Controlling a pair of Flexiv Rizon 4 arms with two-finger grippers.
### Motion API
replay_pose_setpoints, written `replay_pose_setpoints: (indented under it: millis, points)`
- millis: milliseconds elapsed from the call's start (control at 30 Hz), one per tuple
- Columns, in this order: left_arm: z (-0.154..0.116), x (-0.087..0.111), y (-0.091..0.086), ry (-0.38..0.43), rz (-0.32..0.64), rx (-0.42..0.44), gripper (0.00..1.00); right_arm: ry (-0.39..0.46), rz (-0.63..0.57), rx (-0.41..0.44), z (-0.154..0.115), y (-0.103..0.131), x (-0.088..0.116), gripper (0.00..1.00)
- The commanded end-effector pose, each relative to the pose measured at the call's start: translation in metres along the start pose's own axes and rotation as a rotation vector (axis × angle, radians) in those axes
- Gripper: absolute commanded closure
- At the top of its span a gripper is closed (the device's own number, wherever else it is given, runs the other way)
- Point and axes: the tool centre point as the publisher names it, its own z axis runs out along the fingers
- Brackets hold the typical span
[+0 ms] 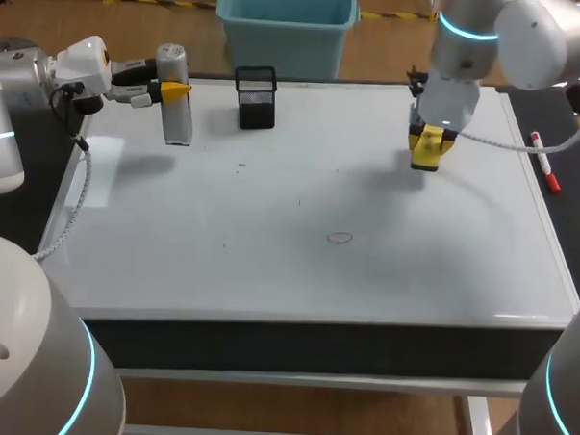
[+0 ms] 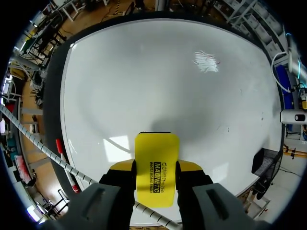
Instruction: Pick up the inspection probe, press it on each red-marked spot on the whiteboard one by one, put down the probe, pick up the eraser, and wipe off all the red marks.
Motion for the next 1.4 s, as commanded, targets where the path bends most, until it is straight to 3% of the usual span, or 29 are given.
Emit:
replay_pose_setpoints:
  millis: [33,400,700,1400]
  points:
    - [0.0,0.0,-0.001,-0.001,-0.001,-0.001,1.0,-0.006,-0.002,0.004,-0.01,-0.005,0.015,1.0]
    - [0.0,0.0,-0.001,-0.001,-0.001,-0.001,1.0,-0.004,0.064,0.004,-0.017,-0.03,0.066,1.0]
    - [0.0,0.0,-0.001,-0.001,-0.001,-0.001,1.0,0.006,0.066,-0.001,-0.023,-0.037,0.089,1.0]
    - [0.0,0.0,-0.001,-0.001,-0.001,-0.001,1.0,0.001,0.068,0.001,-0.025,-0.035,0.09,1.0]
